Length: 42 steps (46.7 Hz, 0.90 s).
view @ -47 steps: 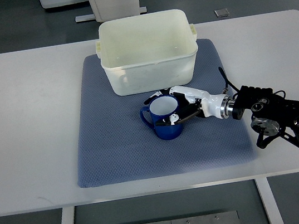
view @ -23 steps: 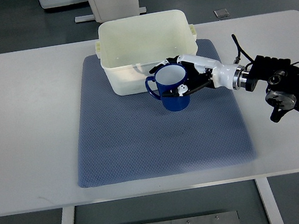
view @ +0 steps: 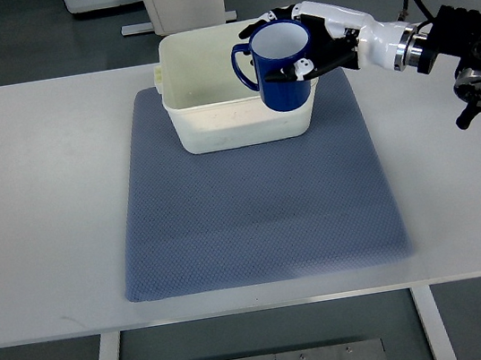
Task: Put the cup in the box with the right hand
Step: 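Lift the gripped mug with the right hand above the cream box, then lower the mug with the right hand into the cream box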
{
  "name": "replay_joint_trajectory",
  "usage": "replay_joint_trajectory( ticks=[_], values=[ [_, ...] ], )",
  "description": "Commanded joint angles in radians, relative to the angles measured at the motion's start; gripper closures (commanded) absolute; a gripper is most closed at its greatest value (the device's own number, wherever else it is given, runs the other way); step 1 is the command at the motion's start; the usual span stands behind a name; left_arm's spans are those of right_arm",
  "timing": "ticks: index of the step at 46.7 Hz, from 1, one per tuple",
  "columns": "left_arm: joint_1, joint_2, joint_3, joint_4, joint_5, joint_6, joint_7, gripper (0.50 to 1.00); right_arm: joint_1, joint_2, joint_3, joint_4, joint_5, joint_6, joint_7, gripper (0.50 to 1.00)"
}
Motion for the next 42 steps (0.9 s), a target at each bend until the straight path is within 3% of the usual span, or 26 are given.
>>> replay_joint_trajectory(
  ticks=[1,10,24,42],
  values=[
    [0.0,0.0,-0.001,0.0,0.0,0.0,0.0,0.5,0.015,0.005,0.009,-0.008,0.003,-0.012,-0.008,1.0],
    [0.0,0.0,-0.001,0.0,0.0,0.0,0.001,0.5,0.064,0.057,0.011,-0.084,0.055,-0.025,-0.057,1.0],
    [0.0,0.0,-0.001,0.0,0.0,0.0,0.001,0.5,0.102,0.158,0.009,-0.23,0.057,-0.123,-0.1,1.0],
    [0.0,0.0,0.0,0.0,0.0,0.0,0.0,0.5,0.109,0.289,0.002,-0.396,0.057,-0.242,-0.112,1.0]
  ],
)
